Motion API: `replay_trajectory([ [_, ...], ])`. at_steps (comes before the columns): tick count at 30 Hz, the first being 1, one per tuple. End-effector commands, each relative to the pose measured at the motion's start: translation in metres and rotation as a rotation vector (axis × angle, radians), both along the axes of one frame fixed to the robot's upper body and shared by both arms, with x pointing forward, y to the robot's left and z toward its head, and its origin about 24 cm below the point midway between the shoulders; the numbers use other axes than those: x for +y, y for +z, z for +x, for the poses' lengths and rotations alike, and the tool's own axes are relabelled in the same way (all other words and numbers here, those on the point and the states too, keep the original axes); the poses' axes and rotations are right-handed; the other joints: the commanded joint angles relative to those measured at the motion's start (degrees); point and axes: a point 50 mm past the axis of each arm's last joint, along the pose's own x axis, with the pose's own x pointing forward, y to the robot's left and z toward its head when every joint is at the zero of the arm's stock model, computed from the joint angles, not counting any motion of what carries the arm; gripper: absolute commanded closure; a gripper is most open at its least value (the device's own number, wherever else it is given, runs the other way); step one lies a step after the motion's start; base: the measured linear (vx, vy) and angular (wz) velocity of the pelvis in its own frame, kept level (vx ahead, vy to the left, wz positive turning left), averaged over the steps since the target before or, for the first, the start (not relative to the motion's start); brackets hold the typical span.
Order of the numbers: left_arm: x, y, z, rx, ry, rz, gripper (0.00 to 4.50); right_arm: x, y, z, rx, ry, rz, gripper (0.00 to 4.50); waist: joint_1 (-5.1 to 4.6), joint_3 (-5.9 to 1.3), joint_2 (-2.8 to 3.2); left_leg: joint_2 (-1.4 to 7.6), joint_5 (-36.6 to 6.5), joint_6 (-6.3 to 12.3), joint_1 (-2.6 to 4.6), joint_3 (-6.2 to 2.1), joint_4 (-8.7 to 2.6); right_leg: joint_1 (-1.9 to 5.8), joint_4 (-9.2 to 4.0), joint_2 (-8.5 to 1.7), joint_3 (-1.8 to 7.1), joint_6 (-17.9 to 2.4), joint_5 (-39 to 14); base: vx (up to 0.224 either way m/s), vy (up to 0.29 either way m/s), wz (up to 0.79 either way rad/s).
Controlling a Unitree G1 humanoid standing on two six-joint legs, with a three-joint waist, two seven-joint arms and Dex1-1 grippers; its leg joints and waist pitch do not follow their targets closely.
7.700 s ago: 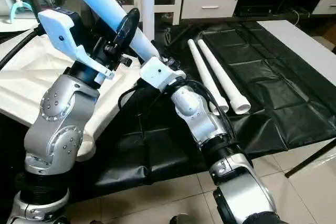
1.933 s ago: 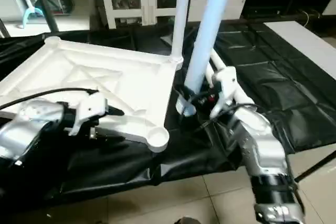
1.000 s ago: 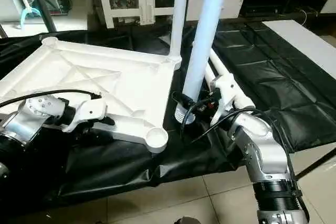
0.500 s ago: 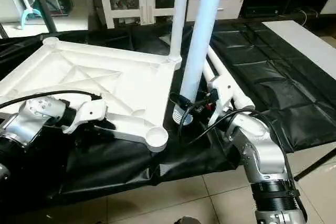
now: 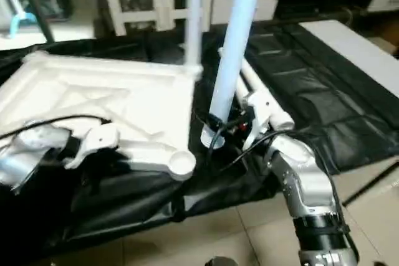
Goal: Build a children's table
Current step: Rotate table base
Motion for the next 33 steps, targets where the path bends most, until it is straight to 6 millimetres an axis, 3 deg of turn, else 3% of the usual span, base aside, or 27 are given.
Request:
replay_trajectory([
  [1, 0.025, -0.017, -0.012, 0.065, 0.165, 0.067, 4.27, -0.001, 0.002, 0.004, -0.022, -0.04, -0.007, 2.6, 0.21, -3.5, -0.4, -0.13, -21.5, -0.31, -0.45, -0.13, -4.98, 3.09, -5.29, -1.46, 0.85, -6.68, -32.26, 0.0, 0.0, 0.0],
  [2, 0.028, -0.018, -0.017, 0.071, 0.182, 0.074, 4.29, 0.0, 0.001, 0.005, -0.02, -0.056, -0.002, 2.6, -0.01, -3.38, -0.17, -0.21, -21.77, -0.21, -0.36, -0.22, -4.98, 2.9, -5.55, -1.58, 0.8, -6.09, -34.15, 0.0, 0.0, 0.0],
  [4, 0.035, -0.02, -0.025, 0.08, 0.233, 0.095, 4.31, 0.001, -0.001, 0.008, -0.021, -0.094, 0.009, 2.6, -0.82, -3.26, -0.61, -0.2, -21.71, -0.25, -0.66, -0.37, -5.05, 2.93, -5.6, -1.56, 0.64, -5.37, -35.79, 0.0, 0.0, 0.0],
  [6, 0.042, -0.021, -0.033, 0.082, 0.27, 0.135, 4.4, 0.003, -0.002, 0.012, -0.031, -0.134, 0.023, 2.6, -1.76, -2.99, -0.77, -0.52, -24.87, -0.24, -0.14, -0.67, -4.64, 2.19, -6.48, -1.55, 0.03, -3.32, -41.63, 0.0, 0.0, 0.0],
  [8, 0.048, -0.021, -0.041, 0.077, 0.315, 0.161, 4.42, 0.007, -0.002, 0.014, -0.06, -0.148, 0.035, 2.6, -2.59, -2.88, -0.72, -0.48, -26.21, -0.32, -0.34, -1.15, -4.74, 2.4, -6.78, -1.91, -0.55, -2.35, -43.65, 0.0, 0.0, 0.0],
  [9, 0.049, -0.02, -0.043, 0.077, 0.329, 0.165, 4.44, 0.008, -0.003, 0.015, -0.069, -0.151, 0.032, 2.6, -3.09, -2.7, 0.0, -0.3, -27.53, -0.23, -0.54, -1.72, -5.24, 2.95, -6.94, -1.92, -1.29, -2.61, -42.81, -0.031, 0.019, -0.21],
  [10, 0.049, -0.02, -0.048, 0.08, 0.326, 0.153, 4.47, 0.01, -0.004, 0.015, -0.063, -0.138, 0.031, 2.6, -3.44, -2.7, 0.1, -0.29, -28.21, -0.16, -0.65, -1.9, -5.39, 3.23, -7.12, -1.86, -1.67, -2.61, -42.16, -0.031, 0.019, -0.21],
  [11, 0.048, -0.02, -0.051, 0.084, 0.321, 0.14, 4.48, 0.013, -0.005, 0.015, -0.057, -0.126, 0.03, 2.6, -3.88, -2.7, -0.92, -0.21, -29.19, 0.06, -0.75, -2.15, -5.66, 3.57, -7.42, -1.83, -2.19, -2.75, -41.09, -0.033, 0.022, -0.19],
  [12, 0.045, -0.019, -0.057, 0.075, 0.296, 0.124, 4.5, 0.017, -0.006, 0.016, -0.05, -0.102, 0.032, 2.6, -4.3, -2.61, -0.21, -0.22, -30.27, 0.25, -0.45, -2.4, -5.74, 3.6, -7.54, -2.07, -2.49, -3.46, -40.05, 0.0, 0.0, 0.0],
  [13, 0.045, -0.019, -0.057, 0.075, 0.296, 0.124, 4.5, 0.017, -0.006, 0.016, -0.05, -0.102, 0.032, 2.6, -4.75, -2.58, -0.04, -0.13, -31.02, 0.18, -0.55, -2.64, -5.94, 3.89, -7.5, -2.1, -2.82, -3.72, -39.63, 0.0, 0.0, 0.0],
  [14, 0.041, -0.018, -0.055, 0.036, 0.291, 0.115, 4.5, 0.019, -0.006, 0.017, -0.05, -0.094, 0.036, 2.6, -5.72, -1.93, -0.32, 0.19, -35.76, 0.14, 0.13, -3.24, -6.45, 3.98, -8.31, -1.94, -4.19, -3.54, -39.34, 0.0, 0.0, 0.0],
  [16, 0.038, -0.016, -0.053, 0.003, 0.289, 0.104, 4.5, 0.019, -0.005, 0.018, -0.052, -0.092, 0.039, 2.6, -6.13, -1.49, 0.32, 0.51, -40.25, -0.13, 1.45, -3.56, -6.82, 3.93, -8.96, -1.81, -5.2, -3.48, -38.56, 0.0, 0.0, 0.0],
  [17, 0.03, -0.012, -0.047, -0.057, 0.278, 0.067, 4.5, 0.02, -0.005, 0.02, -0.055, -0.083, 0.045, 2.6, -6.62, -1.29, 0.31, 1.16, -43.51, -0.49, 0.88, -4.08, -7.91, 5.51, -8.23, -1.61, -6.15, -3.1, -35.78, 0.0, 0.0, 0.0],
  [18, 0.024, -0.009, -0.042, -0.083, 0.286, 0.026, 4.5, 0.021, -0.004, 0.02, -0.057, -0.072, 0.05, 2.6, -5.33, -0.63, 1.11, 2.66, -48.3, -1.02, -0.31, -4.01, -10.75, 7.48, -4.08, -0.87, -6.06, -4.08, -28.91, -0.062, -0.027, 0.01],
  [19, 0.021, -0.006, -0.039, -0.093, 0.296, 0.003, 4.5, 0.021, -0.003, 0.021, -0.061, -0.067, 0.053, 2.6, -3.71, -0.63, 1.67, 3.77, -50.52, -1.66, -1.44, -3.67, -12.63, 8.96, 0.75, -0.83, -5.08, -5.54, -21.67, -0.063, -0.09, 0.14],
  [20, 0.016, -0.001, -0.035, -0.122, 0.297, -0.022, 4.2, 0.021, -0.003, 0.021, -0.049, -0.049, 0.068, 2.6, -0.71, -0.46, 0.98, 4.71, -50.6, 0.16, -2.17, -2.18, -14.56, 8.9, 5.32, -0.54, -2.09, -4.05, -15.85, -0.029, -0.083, 0.16],
  [21, 0.011, 0.004, -0.031, -0.161, 0.28, -0.04, 4.2, 0.021, -0.002, 0.021, -0.044, -0.042, 0.076, 2.6, -1.24, -1.63, -3.43, -0.14, -36.8, -0.07, 3.45, -0.87, -5.57, 2.06, -4.21, -2.0, 0.42, 0.28, -42.73, 0.021, -0.118, 0.12],
  [22, 0.008, 0.007, -0.029, -0.184, 0.275, -0.06, 4.2, 0.02, -0.002, 0.022, -0.045, -0.041, 0.077, 2.6, -0.25, -0.96, -1.83, -2.33, -28.98, -0.9, 6.75, -0.79, 0.64, -2.15, -9.97, -5.63, -0.38, 0.21, -59.86, 0.021, -0.055, 0.0],
  [23, 0.006, 0.01, -0.027, -0.196, 0.273, -0.075, 3.98, 0.019, -0.001, 0.022, -0.047, -0.041, 0.076, 2.6, -0.15, -2.21, -3.26, -1.81, -15.26, 0.54, 1.67, -1.44, 1.26, 1.95, -8.99, -7.19, 1.02, 1.51, -64.17, 0.07, -0.057, -0.25],
  [24, 0.002, 0.015, -0.025, -0.219, 0.261, -0.099, 3.78, 0.018, -0.001, 0.022, -0.049, -0.043, 0.076, 2.6, 2.28, -3.03, -1.5, 0.02, -8.85, -0.29, -1.42, -1.98, -3.85, 4.77, -5.9, -5.24, 0.74, -1.6, -47.27, 0.047, -0.011, -0.3],
  [25, -0.001, 0.018, -0.023, -0.232, 0.26, -0.113, 3.74, 0.017, -0.001, 0.022, -0.049, -0.045, 0.077, 2.6, 2.15, -3.25, -1.2, 0.18, -8.25, -0.8, -1.23, -1.81, -4.48, 4.13, -4.93, -3.39, 0.02, -3.28, -38.44, 0.047, -0.011, -0.3],
  [26, -0.003, 0.021, -0.021, -0.257, 0.259, -0.123, 3.74, 0.016, 0.0, 0.022, -0.048, -0.051, 0.079, 2.6, 2.62, -3.29, 0.76, 0.65, -10.96, -1.58, 0.16, -1.66, -4.98, 3.34, -3.88, -2.01, -0.19, -7.4, -25.67, 0.0, 0.0, 0.0],
  [27, -0.005, 0.023, -0.018, -0.283, 0.268, -0.136, 3.74, 0.015, 0.0, 0.022, -0.048, -0.059, 0.085, 2.6, 2.36, -3.17, 0.14, 0.7, -14.3, -1.68, 0.37, -1.29, -5.12, 3.26, -3.62, -1.4, -0.12, -11.11, -18.2, 0.0, 0.0, 0.0],
  [28, -0.008, 0.026, -0.015, -0.31, 0.287, -0.159, 3.73, 0.013, 0.0, 0.021, -0.049, -0.067, 0.086, 2.6, 2.2, -2.96, -0.21, 0.51, -16.8, -1.47, 0.0, -1.16, -5.31, 3.56, -3.69, -1.15, -0.26, -11.58, -19.23, 0.0, 0.0, 0.0],
  [30, -0.01, 0.031, -0.01, -0.345, 0.328, -0.203, 3.54, 0.011, 0.001, 0.02, -0.051, -0.084, 0.085, 2.6, 2.54, -2.82, 1.0, 0.22, -23.9, -1.78, 1.03, -1.14, -4.98, 3.03, -4.64, -1.44, -0.33, -10.59, -26.47, 0.0, 0.0, 0.0],
  [32, -0.011, 0.036, -0.006, -0.367, 0.353, -0.248, 3.54, 0.008, 0.003, 0.02, -0.051, -0.111, 0.095, 2.6, 2.61, -2.9, 0.7, 0.35, -21.98, -1.56, 0.28, -1.23, -5.28, 3.81, -4.96, -1.47, -0.44, -9.98, -24.96, 0.0, 0.0, 0.0],
  [33, -0.012, 0.041, -0.004, -0.387, 0.349, -0.27, 3.54, 0.005, 0.006, 0.02, -0.058, -0.129, 0.101, 2.6, 2.74, -2.92, 1.2, 0.24, -21.43, -1.63, 0.11, -1.33, -5.33, 4.04, -4.77, -1.42, -0.44, -9.91, -24.51, 0.0, 0.0, 0.0],
])
